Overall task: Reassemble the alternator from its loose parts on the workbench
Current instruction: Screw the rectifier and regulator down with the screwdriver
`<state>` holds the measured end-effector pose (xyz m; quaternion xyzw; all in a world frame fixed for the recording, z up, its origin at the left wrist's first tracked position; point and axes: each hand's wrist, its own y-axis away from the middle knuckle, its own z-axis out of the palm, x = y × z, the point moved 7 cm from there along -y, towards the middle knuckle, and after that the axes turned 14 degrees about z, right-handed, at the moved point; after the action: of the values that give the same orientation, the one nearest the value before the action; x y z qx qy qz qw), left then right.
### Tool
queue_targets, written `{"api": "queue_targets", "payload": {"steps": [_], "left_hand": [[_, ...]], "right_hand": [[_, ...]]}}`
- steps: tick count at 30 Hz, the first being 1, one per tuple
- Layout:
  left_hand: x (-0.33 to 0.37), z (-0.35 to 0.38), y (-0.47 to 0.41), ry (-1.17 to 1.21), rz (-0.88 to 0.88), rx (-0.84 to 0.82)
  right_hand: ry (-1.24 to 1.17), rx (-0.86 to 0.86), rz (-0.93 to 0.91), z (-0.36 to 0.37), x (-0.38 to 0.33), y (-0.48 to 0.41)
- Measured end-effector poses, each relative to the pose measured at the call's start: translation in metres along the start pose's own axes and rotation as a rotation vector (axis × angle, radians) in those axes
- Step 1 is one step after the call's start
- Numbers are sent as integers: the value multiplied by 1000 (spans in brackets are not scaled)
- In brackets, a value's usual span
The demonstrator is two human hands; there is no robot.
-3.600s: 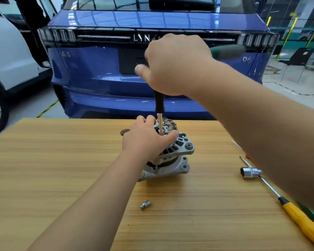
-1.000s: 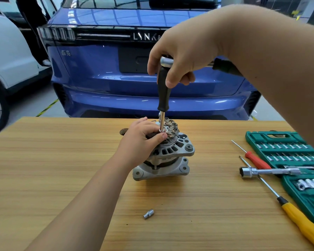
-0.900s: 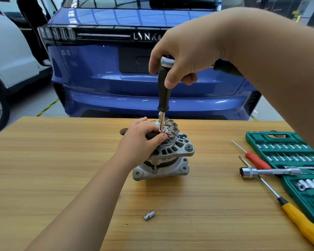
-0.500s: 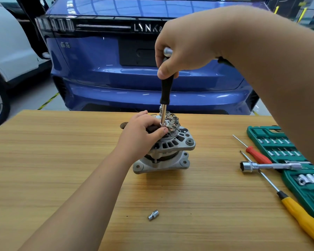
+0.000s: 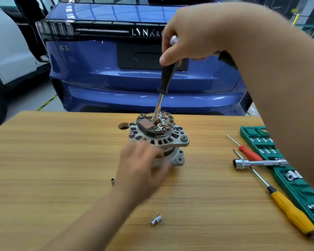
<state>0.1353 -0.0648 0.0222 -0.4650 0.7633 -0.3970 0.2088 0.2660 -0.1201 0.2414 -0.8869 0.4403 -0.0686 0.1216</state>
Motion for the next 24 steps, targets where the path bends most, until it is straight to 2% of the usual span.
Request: {"api": "queue_targets", "payload": {"steps": [1,2,3,4,5,6,7,9,10,12,13,14,16,17,19,21,23,24], "left_hand": [[22,15,24,40,52,-167],[37,36,48,57,47,-415],[42,53,70,58,-29,-664],[43,64,89,60,-106,-817],[42,72,102,49,-146,-885],[40,76,105,32,-153,-880],[37,75,103,49,-190,-857],[18,64,96,229,-481,-675],[6,58,97,413,-724,-520],[-5,54,101,972,-1203,-98],[-5,53,96,1269,-1367,125],[-4,51,88,1501,-1452,282],[-5,45,68,1760,-1451,367],[-6,42,60,1775,-1420,318],[-6,37,51,1634,-1324,63],[-1,33,49,1419,-1135,-289],[9,32,52,1169,-936,-609],[14,34,55,1075,-879,-718]], "right_hand": [[-46,50,20,-9,13,0],[-95,88,41,-15,25,0],[-141,106,68,-16,38,4],[-196,103,99,-11,51,11],[-282,80,133,2,63,21],[-418,48,164,21,74,32],[-601,3,202,46,85,45],[-1107,-127,336,103,104,71],[-1413,-210,445,134,111,83],[-1875,-362,640,186,113,107],[-1984,-425,699,204,110,119],[-2026,-471,737,218,106,129],[-1982,-530,730,236,99,147],[-1916,-561,680,241,95,153],[-1758,-636,540,247,86,162],[-1661,-721,423,254,79,166],[-1599,-779,363,260,77,169],[-1569,-783,347,264,78,168]]}}
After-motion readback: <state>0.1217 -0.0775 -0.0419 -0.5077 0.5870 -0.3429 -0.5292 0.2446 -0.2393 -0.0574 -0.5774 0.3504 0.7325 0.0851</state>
